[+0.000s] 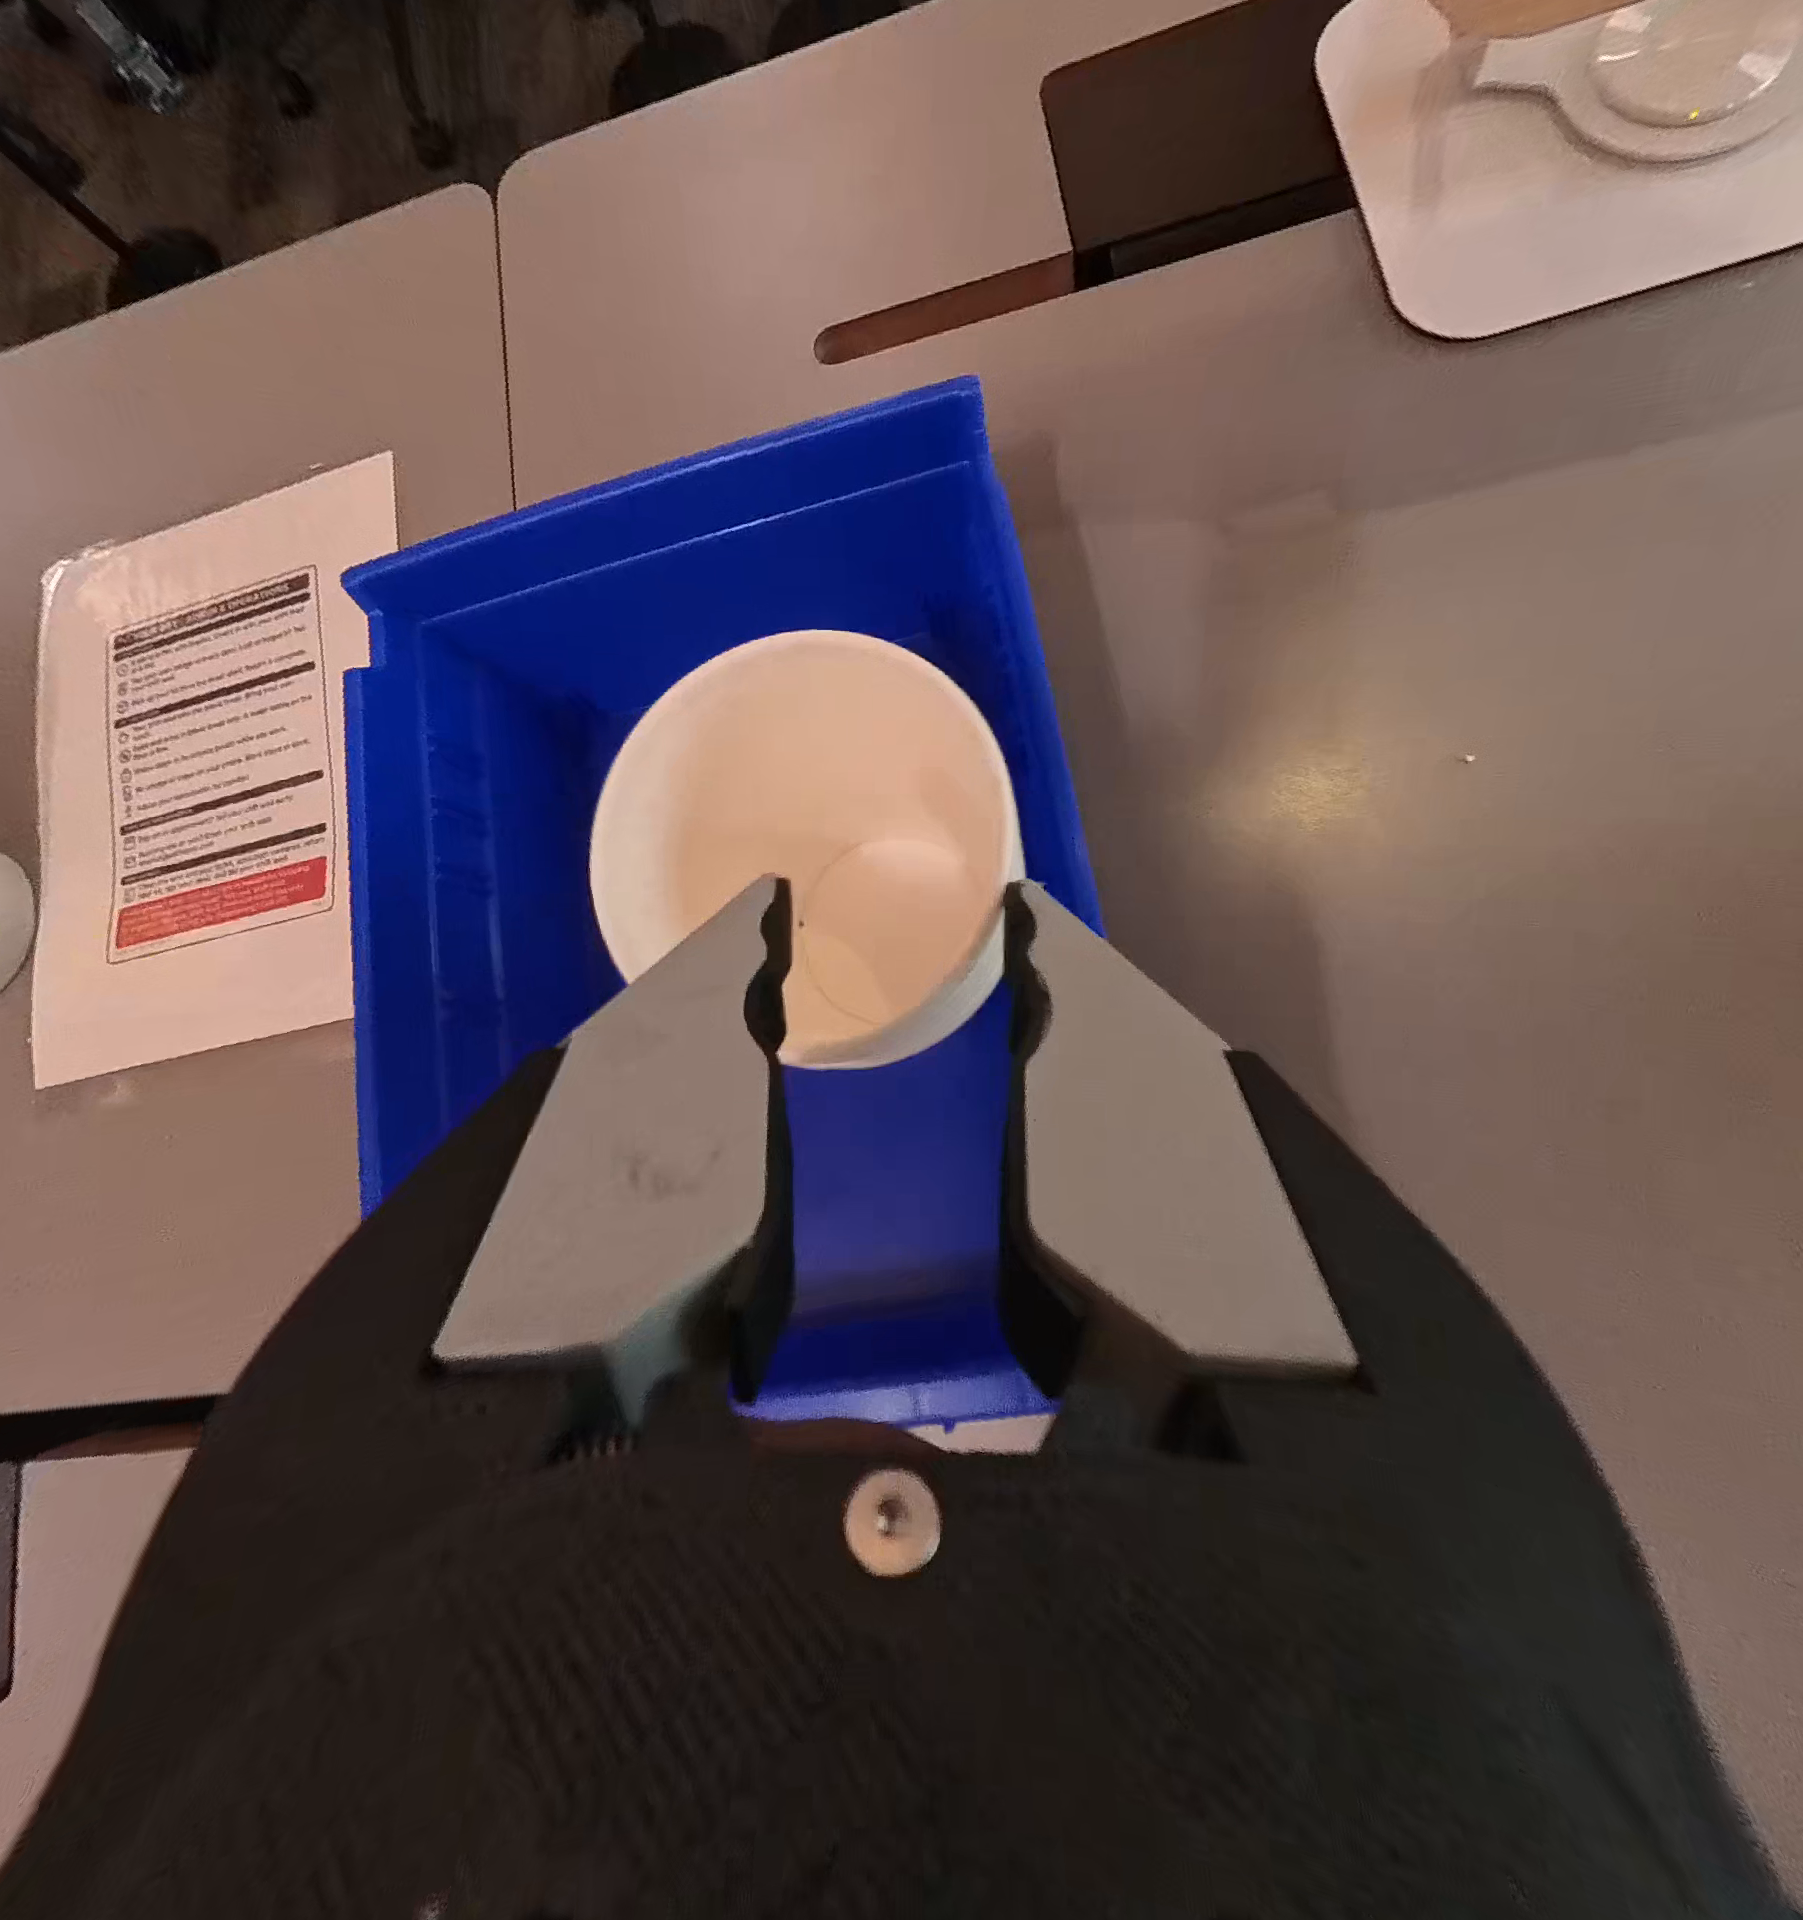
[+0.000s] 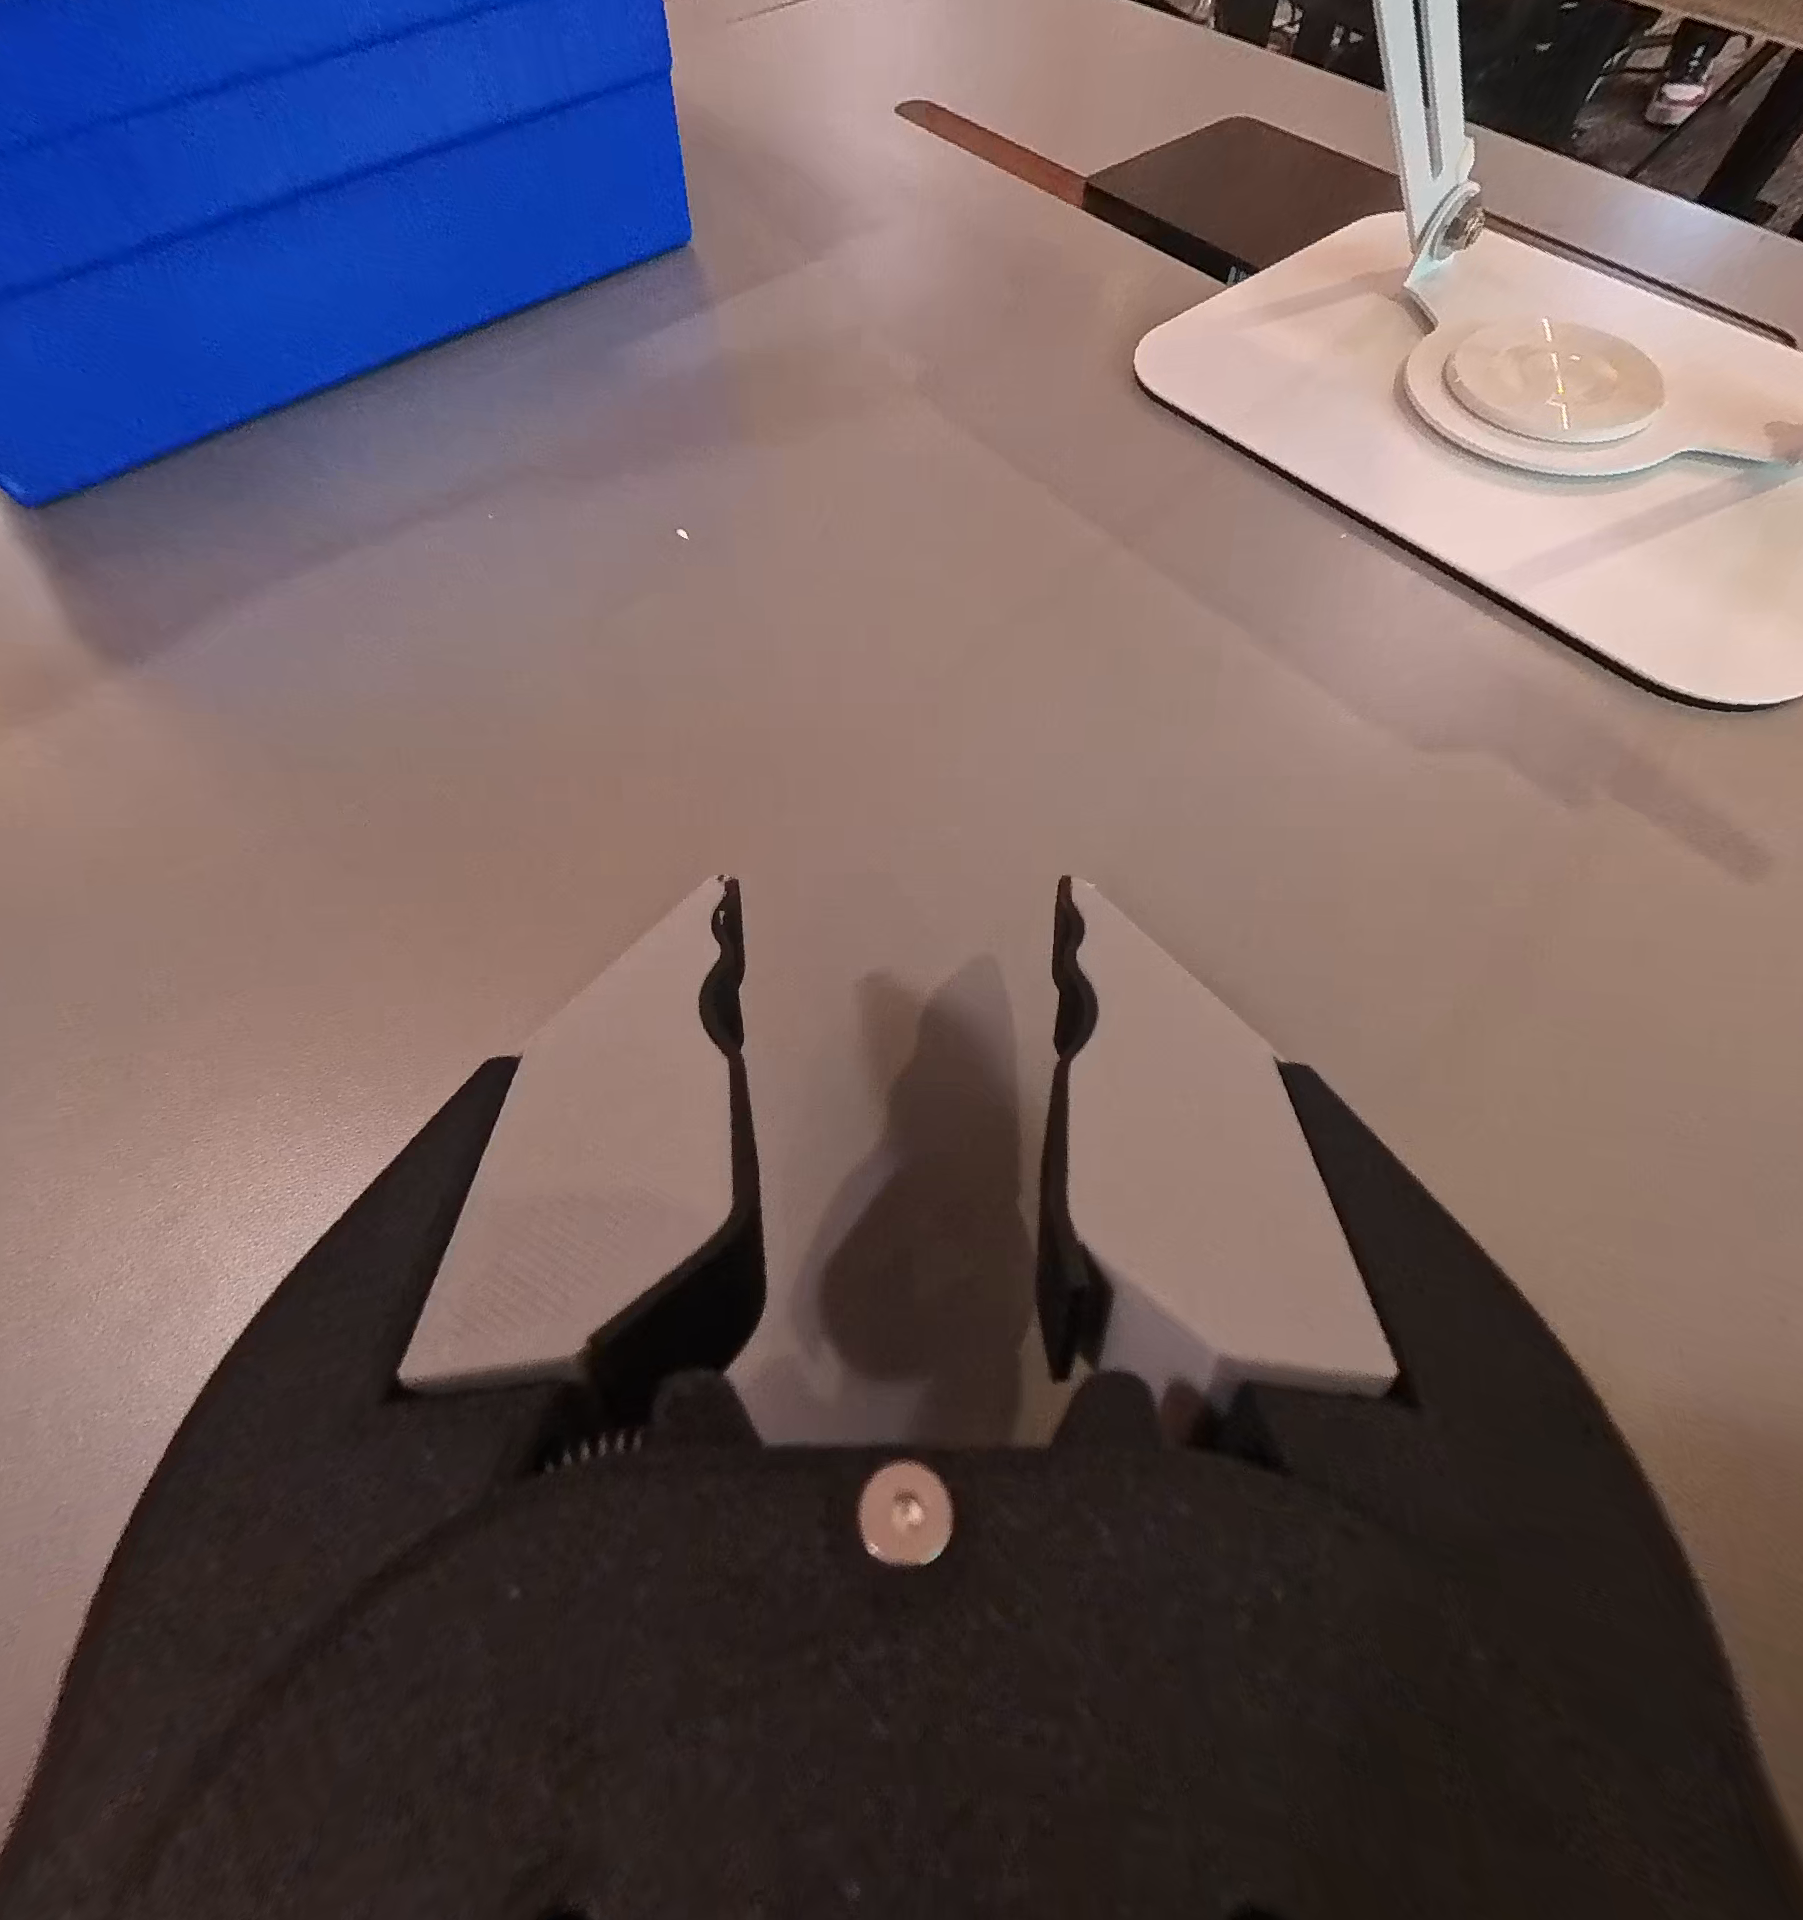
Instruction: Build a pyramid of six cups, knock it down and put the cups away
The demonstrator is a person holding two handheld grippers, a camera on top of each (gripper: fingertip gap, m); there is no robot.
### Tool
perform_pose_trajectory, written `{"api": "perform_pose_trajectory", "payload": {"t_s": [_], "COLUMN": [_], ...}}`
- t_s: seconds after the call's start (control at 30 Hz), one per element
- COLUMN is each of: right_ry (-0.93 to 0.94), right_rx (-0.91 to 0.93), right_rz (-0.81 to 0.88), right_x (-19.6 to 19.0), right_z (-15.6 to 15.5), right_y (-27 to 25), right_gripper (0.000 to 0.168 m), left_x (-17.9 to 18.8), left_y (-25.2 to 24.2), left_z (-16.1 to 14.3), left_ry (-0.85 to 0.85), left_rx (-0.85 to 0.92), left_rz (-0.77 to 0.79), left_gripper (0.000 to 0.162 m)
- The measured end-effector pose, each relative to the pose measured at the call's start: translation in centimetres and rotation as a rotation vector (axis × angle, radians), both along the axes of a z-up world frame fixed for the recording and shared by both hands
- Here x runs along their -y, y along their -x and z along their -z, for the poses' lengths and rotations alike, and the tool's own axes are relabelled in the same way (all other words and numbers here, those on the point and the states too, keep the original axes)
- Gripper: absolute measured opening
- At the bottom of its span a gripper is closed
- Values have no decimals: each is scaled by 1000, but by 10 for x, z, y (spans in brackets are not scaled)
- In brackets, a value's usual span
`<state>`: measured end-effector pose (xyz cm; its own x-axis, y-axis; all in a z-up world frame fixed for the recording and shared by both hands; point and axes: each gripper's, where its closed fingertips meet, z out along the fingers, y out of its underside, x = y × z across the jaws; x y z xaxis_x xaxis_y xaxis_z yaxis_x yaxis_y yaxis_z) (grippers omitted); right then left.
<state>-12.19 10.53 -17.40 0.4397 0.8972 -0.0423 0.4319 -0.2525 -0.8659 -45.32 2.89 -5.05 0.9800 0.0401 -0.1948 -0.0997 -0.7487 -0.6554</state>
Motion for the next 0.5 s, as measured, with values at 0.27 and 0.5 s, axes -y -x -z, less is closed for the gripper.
{"api": "perform_pose_trajectory", "payload": {"t_s": [0.27, 0.5], "right_ry": [7, 9], "right_rx": [-2, 6], "right_rz": [-1, -6], "right_x": [0, 1], "right_z": [0, 1], "right_y": [0, 1], "right_gripper": [57, 57], "left_x": [-3, -4], "left_y": [-5, -8], "left_z": [9, 1], "left_ry": [25, 19], "left_rx": [61, 56], "left_rz": [8, 23], "left_gripper": [19, 1]}}
